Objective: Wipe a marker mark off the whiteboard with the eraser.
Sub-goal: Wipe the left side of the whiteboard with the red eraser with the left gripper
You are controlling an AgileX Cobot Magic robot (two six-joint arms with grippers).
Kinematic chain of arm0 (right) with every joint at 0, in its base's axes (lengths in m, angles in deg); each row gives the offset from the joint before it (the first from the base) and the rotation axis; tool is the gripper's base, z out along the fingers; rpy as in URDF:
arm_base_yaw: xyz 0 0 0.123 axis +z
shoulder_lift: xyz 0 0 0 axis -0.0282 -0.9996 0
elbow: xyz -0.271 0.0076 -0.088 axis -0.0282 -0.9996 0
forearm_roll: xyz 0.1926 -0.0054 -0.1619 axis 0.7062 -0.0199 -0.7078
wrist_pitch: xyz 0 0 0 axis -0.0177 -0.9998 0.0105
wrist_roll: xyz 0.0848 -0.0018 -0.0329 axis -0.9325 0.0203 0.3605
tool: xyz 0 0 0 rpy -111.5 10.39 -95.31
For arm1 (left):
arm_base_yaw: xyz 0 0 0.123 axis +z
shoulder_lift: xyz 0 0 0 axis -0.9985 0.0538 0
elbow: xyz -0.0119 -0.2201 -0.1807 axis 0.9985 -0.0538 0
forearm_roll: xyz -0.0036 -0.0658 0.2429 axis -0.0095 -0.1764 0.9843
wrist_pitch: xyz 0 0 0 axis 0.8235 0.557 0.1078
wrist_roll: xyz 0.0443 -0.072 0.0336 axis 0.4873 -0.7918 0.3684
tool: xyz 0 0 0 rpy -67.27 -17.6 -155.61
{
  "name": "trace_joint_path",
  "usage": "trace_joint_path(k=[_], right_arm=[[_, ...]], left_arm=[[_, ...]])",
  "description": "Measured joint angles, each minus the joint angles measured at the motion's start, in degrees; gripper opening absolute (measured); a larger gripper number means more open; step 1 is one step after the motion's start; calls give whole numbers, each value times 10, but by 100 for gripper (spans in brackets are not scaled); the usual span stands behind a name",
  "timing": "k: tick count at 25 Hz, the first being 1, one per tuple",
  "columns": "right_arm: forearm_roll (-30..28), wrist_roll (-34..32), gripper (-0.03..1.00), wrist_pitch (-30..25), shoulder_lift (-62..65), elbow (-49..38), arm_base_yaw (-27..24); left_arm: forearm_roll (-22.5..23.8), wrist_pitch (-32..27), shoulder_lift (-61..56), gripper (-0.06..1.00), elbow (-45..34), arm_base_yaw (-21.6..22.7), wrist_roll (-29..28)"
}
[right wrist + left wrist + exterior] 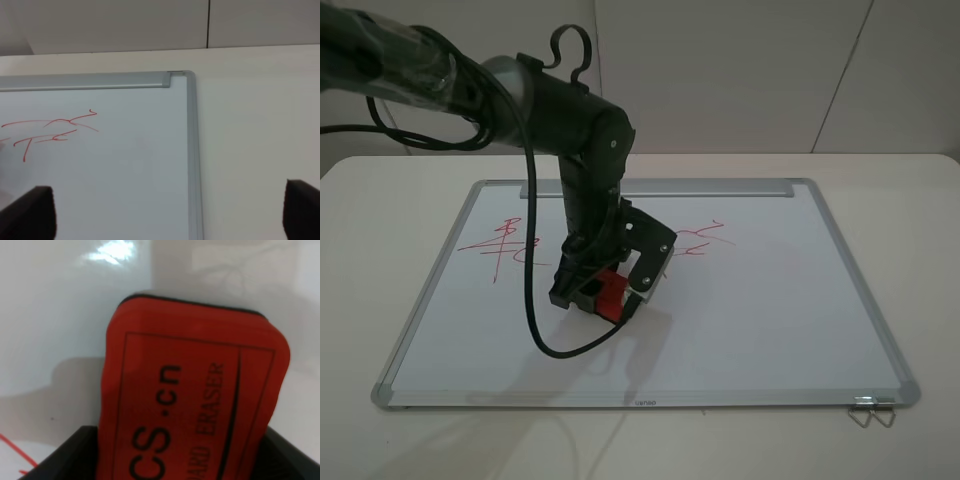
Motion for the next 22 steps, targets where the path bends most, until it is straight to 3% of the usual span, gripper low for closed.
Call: trace_joint_path(k=[3,10,11,18,22], right_arm=[[3,0,83,0,0,0,0],[0,0,83,0,0,0,0],[0,0,83,0,0,0,0],[0,0,83,0,0,0,0],[0,0,83,0,0,0,0]], left_arm=[[-3,-4,-25,59,0,6,-77],[-5,-24,-63,59,0,57,-397],[-5,-24,-63,59,0,57,-397],[-5,-43,-65,59,0,129,-662],[5,-44,-65,59,0,165,-759]])
